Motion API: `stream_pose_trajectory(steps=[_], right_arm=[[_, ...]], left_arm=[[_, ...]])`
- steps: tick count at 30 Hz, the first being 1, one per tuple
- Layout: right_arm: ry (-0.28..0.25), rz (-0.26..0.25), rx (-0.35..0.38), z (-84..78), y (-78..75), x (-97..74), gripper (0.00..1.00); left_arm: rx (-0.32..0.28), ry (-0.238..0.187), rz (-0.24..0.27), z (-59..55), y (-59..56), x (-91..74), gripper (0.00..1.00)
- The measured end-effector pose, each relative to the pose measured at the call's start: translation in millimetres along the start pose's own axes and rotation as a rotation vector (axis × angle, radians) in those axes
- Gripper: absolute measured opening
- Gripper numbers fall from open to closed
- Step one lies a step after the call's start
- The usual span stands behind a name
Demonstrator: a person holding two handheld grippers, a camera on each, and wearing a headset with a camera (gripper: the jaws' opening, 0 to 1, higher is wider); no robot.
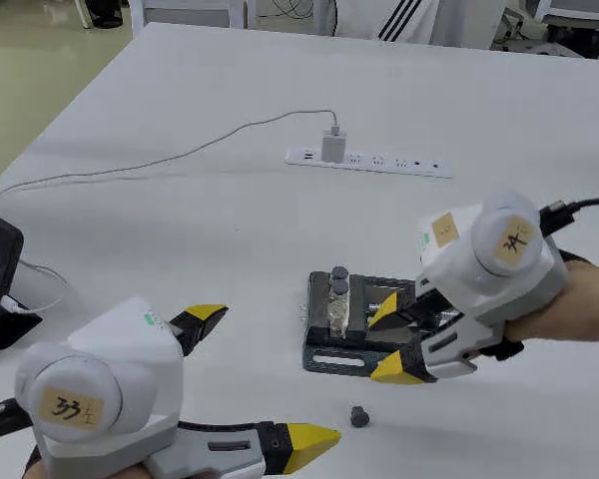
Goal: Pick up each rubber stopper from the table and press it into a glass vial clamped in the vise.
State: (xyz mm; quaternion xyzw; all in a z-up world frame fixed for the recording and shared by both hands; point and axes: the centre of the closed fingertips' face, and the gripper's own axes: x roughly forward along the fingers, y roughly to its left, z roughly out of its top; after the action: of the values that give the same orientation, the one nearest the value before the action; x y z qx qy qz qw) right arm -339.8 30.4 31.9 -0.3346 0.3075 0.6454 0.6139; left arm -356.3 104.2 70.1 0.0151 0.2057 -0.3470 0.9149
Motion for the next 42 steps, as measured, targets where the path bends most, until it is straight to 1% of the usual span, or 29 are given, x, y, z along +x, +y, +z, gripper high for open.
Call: stream_pose_trajectory(steps=[1, 2, 4, 9, 12, 15, 18, 23, 27, 30, 32, 35, 37, 39, 42], right_arm=[[-0.022, -0.003, 0.014, 0.1, 3.6, 3.5, 0.23], [-0.039, 0.005, 0.029, 0.4, 7.5, 6.2, 0.22], [-0.042, 0.007, 0.026, -3.7, 13.5, 11.9, 0.20], [-0.030, 0.009, 0.013, -14.2, 19.5, 22.8, 0.13], [-0.007, 0.009, -0.006, -20.9, 19.7, 26.0, 0.10], [-0.006, 0.022, -0.009, -22.4, 21.5, 27.7, 0.06], [0.008, 0.032, -0.009, -24.9, 22.4, 31.5, 0.05], [0.013, 0.045, -0.011, -26.0, 22.9, 37.0, 0.00], [0.004, 0.050, -0.007, -23.8, 22.5, 39.1, 0.00], [0.011, 0.055, -0.014, -24.1, 23.0, 39.1, 0.00], [0.006, 0.068, -0.008, -23.2, 25.6, 39.2, 0.00], [0.020, 0.068, -0.023, -25.6, 26.9, 39.7, 0.01], [0.021, 0.076, -0.014, -26.0, 28.6, 40.1, 0.02], [0.042, 0.057, -0.038, -29.8, 25.9, 41.0, 0.00], [0.035, 0.065, -0.024, -29.3, 26.4, 41.1, 0.00]], left_arm=[[0.002, 0.000, 0.003, -0.4, 0.2, -0.8, 0.97], [0.001, -0.001, 0.006, -0.5, 0.4, -1.2, 0.97], [-0.004, -0.002, 0.007, -1.1, 0.3, -1.8, 0.97], [-0.003, 0.002, 0.007, -3.3, -1.0, -3.1, 0.96], [-0.008, 0.001, 0.012, -4.8, -0.5, -3.9, 0.96], [-0.009, 0.006, 0.013, -7.2, -0.6, -4.2, 0.96], [-0.015, 0.006, 0.015, -8.3, -1.0, -4.5, 0.96], [-0.021, 0.008, 0.017, -9.9, -0.9, -4.5, 0.96], [-0.022, 0.011, 0.017, -10.9, -0.8, -4.7, 0.96], [-0.026, 0.012, 0.019, -12.1, -0.2, -4.8, 0.95], [-0.027, 0.012, 0.019, -12.7, -0.2, -4.8, 0.95], [-0.031, 0.012, 0.019, -13.5, -0.6, -4.7, 0.95], [-0.032, 0.013, 0.017, -14.0, -1.1, -4.6, 0.95], [-0.033, 0.013, 0.017, -14.1, -1.4, -4.6, 0.95], [-0.035, 0.012, 0.017, -14.0, -1.2, -4.4, 0.95]])
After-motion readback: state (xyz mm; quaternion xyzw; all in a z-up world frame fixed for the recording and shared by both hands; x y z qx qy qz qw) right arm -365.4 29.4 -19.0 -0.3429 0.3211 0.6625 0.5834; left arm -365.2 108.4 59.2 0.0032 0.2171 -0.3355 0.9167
